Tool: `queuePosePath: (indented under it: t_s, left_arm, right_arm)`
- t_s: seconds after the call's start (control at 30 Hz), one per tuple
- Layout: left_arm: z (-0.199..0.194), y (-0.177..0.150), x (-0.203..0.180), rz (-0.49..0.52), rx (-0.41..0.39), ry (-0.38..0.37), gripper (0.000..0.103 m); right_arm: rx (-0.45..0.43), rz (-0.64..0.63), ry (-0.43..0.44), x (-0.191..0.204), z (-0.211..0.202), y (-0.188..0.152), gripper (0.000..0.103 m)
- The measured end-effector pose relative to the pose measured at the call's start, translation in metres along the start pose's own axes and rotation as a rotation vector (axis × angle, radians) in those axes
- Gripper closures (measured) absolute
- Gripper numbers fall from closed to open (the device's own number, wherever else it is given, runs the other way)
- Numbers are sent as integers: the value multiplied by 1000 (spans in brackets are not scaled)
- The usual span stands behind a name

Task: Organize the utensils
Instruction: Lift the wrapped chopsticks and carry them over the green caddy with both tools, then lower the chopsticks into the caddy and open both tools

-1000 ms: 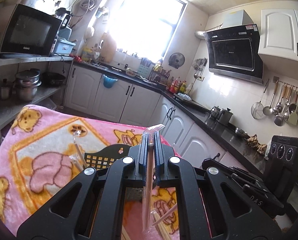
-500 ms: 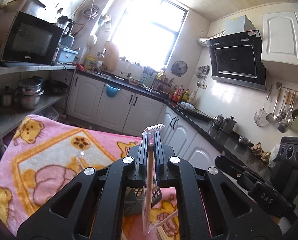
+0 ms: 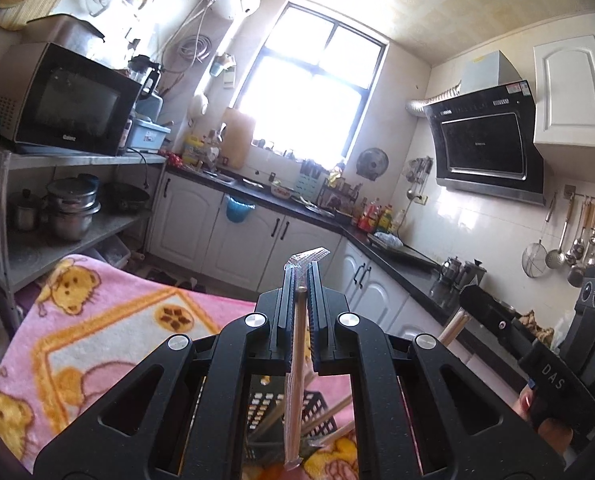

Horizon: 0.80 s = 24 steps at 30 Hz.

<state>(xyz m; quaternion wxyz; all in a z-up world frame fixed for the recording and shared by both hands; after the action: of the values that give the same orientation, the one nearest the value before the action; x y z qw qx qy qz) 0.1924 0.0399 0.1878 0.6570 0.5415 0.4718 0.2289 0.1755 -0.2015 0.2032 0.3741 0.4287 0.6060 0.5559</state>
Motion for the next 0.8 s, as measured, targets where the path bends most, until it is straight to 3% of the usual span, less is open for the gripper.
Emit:
queuePosePath:
  t_s: [0.4, 0.8]
  left_arm:
    - [15, 15, 3, 19, -48, 27, 100]
    - [35, -1, 13, 32, -36, 82, 100]
  right_arm:
    - [-52, 13, -55, -9, 21, 21, 99]
    - [-72, -9, -77, -10, 36, 13, 99]
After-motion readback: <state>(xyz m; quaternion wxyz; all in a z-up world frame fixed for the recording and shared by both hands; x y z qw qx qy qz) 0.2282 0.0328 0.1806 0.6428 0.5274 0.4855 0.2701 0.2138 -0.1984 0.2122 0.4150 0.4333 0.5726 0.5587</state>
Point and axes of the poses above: each gripper's, at about its wrist camera, not at the fingertips, and z roughly the way its jaws point, x to its left, y to its top, the point moved 1 cm from there along z, roughly the way its jaws point, and after that the axes turned 14 degrees about -y, right-handed, at the moved point
